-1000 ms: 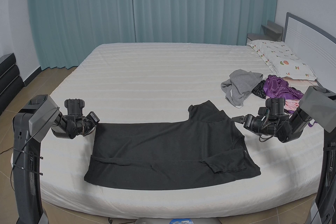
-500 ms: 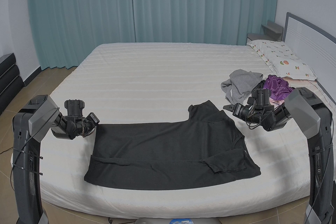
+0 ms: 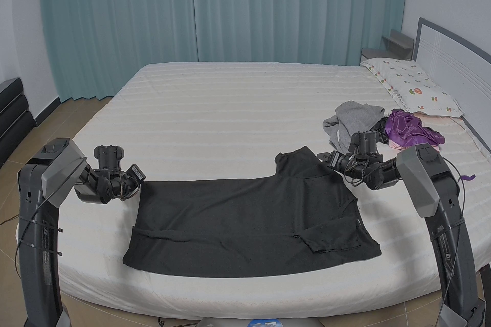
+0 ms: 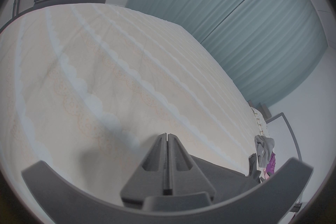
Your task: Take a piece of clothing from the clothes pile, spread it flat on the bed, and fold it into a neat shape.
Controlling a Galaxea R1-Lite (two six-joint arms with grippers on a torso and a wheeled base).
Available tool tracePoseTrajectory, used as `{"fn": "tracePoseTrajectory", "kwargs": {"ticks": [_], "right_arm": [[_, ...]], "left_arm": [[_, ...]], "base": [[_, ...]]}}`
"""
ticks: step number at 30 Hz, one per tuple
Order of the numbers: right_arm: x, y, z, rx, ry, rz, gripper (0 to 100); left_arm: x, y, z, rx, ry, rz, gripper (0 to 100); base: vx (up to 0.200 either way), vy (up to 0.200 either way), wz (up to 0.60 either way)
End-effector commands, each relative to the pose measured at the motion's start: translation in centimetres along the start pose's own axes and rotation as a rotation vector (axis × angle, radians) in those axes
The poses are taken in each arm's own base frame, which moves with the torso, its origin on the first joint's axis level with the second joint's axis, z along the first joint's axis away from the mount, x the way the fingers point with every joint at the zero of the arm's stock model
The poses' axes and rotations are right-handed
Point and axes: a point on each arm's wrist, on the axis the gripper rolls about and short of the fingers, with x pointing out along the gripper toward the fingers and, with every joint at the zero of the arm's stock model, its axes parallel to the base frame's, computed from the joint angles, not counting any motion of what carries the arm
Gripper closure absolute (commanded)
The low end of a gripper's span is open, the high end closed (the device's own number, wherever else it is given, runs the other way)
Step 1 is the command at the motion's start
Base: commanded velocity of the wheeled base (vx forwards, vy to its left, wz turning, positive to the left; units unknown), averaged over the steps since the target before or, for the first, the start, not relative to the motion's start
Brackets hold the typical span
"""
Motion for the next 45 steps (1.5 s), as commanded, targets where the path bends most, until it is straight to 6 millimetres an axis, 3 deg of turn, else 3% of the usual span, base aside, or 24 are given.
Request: {"fn": "tracePoseTrajectory", "kwargs": {"ticks": [1, 3, 4, 17, 26, 33, 40, 45], "right_arm": [[1.6, -0.6, -1.1, 0.003, 0.006, -0.005, 0], [1.6, -0.7, -1.2, 0.005, 0.019, -0.012, 0], [1.6, -0.6, -1.3, 0.006, 0.024, -0.013, 100], [1.3, -0.1, -0.6, 0.025, 0.012, -0.007, 100], [-0.5, 1.0, 1.5, 0.072, -0.021, -0.011, 100], [-2.6, 0.6, 1.9, 0.089, 0.010, -0.039, 100], [-3.4, 0.0, 3.3, 0.097, -0.044, -0.029, 100], [-3.9, -0.2, 2.9, 0.111, -0.030, -0.030, 100]], "left_arm": [[-0.1, -0.1, 0.1, 0.000, -0.002, -0.003, 100], [-0.1, -0.1, 0.1, 0.000, -0.002, -0.003, 100], [-0.1, -0.1, 0.1, 0.000, -0.002, -0.003, 100], [-0.1, -0.1, 0.1, 0.000, -0.001, -0.002, 100], [-0.1, -0.2, 0.2, -0.011, -0.003, -0.008, 100], [-0.8, -1.0, 0.9, -0.071, -0.023, -0.025, 100], [-1.4, -1.5, 1.5, -0.117, -0.040, -0.038, 100], [-1.7, -1.6, 1.5, -0.120, -0.039, -0.038, 100]], "base": [[0.000, 0.000, 0.00], [0.000, 0.000, 0.00], [0.000, 0.000, 0.00], [0.000, 0.000, 0.00], [0.000, 0.000, 0.00], [0.000, 0.000, 0.00], [0.000, 0.000, 0.00], [0.000, 0.000, 0.00]]}}
